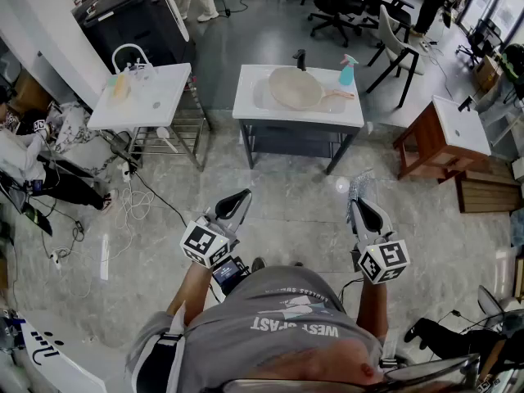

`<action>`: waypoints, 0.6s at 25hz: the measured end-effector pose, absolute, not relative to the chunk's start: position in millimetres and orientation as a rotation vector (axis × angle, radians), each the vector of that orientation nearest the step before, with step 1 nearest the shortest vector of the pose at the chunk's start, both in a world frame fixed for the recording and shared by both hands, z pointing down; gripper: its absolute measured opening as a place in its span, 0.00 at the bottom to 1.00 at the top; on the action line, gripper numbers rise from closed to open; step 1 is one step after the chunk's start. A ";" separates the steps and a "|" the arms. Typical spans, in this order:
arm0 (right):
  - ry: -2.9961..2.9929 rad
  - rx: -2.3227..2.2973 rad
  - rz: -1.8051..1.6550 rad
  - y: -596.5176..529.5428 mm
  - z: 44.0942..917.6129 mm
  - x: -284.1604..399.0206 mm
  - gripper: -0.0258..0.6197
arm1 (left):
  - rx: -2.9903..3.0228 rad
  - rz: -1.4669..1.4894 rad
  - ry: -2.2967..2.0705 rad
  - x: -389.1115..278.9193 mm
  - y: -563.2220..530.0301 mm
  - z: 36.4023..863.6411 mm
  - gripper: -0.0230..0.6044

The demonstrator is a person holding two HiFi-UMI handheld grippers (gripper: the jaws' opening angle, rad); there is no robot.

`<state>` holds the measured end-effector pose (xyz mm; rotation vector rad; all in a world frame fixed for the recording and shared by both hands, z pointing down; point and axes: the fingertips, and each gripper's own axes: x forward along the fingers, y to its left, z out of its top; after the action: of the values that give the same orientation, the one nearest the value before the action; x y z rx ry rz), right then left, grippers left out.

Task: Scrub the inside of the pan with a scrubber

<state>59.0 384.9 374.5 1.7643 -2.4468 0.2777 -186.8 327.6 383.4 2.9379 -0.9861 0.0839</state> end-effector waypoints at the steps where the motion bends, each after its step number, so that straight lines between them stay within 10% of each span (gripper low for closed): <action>1: -2.446 1.765 0.277 385.7 374.9 59.5 0.09 | 2.938 0.084 -0.985 -186.3 328.5 383.8 0.04; 15: -2.441 1.773 0.284 385.2 379.4 56.0 0.09 | 2.938 0.086 -0.977 -190.0 327.2 389.5 0.04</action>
<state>56.0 385.2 379.4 1.7734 -2.4409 0.2839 -190.0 327.2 389.5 2.9377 -0.9769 0.0856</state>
